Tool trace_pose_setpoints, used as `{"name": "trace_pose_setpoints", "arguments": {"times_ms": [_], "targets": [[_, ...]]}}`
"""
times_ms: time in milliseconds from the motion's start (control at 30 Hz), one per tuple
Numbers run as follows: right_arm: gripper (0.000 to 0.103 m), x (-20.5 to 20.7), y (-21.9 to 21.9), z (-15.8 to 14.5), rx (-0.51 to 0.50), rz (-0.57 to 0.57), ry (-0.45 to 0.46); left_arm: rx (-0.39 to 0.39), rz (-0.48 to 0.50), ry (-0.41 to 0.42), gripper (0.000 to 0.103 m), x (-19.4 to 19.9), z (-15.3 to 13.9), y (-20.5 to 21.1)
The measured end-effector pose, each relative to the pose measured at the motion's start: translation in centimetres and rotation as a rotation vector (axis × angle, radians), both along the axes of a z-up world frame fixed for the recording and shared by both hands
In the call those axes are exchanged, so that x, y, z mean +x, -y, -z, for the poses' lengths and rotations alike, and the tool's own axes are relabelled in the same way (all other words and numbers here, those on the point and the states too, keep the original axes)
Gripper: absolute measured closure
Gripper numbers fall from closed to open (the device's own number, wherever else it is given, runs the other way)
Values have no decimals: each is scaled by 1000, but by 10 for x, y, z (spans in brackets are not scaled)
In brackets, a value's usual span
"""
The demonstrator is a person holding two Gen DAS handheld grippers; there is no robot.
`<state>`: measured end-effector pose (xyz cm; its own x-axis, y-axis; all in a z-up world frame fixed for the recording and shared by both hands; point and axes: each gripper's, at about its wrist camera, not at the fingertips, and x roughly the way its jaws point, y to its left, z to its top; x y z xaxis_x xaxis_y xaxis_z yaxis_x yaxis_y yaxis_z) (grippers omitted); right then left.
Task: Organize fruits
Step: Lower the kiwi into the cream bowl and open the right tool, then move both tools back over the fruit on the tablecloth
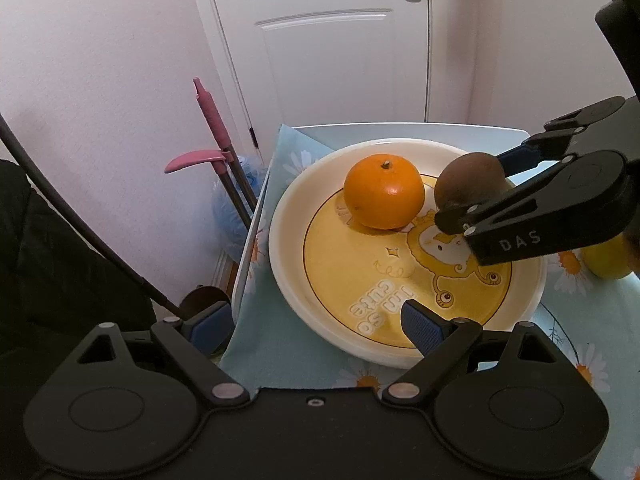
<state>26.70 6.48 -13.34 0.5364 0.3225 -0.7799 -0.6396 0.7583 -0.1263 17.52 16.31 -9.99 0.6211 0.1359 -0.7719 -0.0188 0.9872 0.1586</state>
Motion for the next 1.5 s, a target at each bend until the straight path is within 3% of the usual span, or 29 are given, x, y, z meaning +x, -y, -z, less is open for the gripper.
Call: {"name": "trace_pose_setpoints", "arguments": {"times_ms": [33,67,100,467,833,1200,1500], "targets": [[15,-2,1,-1,-1,3,19,1,2,-1,9,0,1,0],[1,-5,2,-4,2,8,43,1,5,-2,9,0,1,0],[0,-8,5,-8,11,15,59,1,7,-4,9,-1,1,0],[0,-38,35,-44,91,158,49,-44,31,0,9,-14,-14,4],[0,-91,69,-79,141,336,60,-15,128,64,9,-30,-49,17],[0,-143,151,-103,154,555,86,-55,263,118,3,-49,-71,50],[0,-168,230,-102,153,590,82,-52,294,140,3,-72,-77,109]]}}
